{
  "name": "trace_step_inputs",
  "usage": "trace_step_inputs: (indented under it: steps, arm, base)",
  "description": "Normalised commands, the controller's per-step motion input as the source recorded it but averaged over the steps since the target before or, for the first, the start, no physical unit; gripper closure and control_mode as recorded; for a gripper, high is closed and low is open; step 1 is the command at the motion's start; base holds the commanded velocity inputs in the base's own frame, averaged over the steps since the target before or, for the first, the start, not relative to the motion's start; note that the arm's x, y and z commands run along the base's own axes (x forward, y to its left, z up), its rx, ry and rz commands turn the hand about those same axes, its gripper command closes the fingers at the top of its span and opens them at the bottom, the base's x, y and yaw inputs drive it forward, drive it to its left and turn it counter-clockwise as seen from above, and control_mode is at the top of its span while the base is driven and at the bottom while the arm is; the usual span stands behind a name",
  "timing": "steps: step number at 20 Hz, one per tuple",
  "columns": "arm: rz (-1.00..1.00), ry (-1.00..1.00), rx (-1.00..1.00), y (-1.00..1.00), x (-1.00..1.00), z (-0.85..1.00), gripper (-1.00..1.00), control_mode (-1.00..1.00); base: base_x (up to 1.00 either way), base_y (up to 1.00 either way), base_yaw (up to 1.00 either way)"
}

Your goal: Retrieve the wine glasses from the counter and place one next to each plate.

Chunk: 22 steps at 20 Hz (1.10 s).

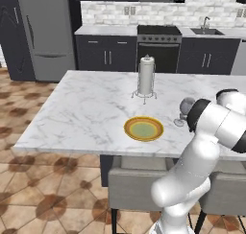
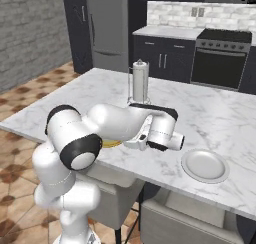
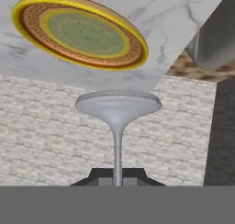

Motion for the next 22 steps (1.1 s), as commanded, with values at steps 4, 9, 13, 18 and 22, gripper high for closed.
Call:
trace_step_inputs:
  steps: [4, 9, 13, 18, 22]
  arm:
    - [0.00, 0.03, -0.02, 0.02, 0.01, -0.07, 1.00, -1.00]
    - [0.00, 0.01, -0.01, 0.00, 0.16, -0.05, 1.00, -1.00]
    - [0.00, 0.00, -0.05, 0.04, 0.24, -0.15, 1.00, -1.00]
    - [0.00, 0.00, -0.07, 0.10, 0.21, -0.20, 1.00, -1.00]
    - [0.00, 0.00, -0.06, 0.12, 0.18, -0.20, 1.00, -1.00]
  base:
    - [0.00, 0.00, 0.00]
    - [0.00, 0.00, 0.00]
    - [0.00, 0.00, 0.00]
    - [0.00, 0.00, 0.00]
    - [0.00, 0.00, 0.00]
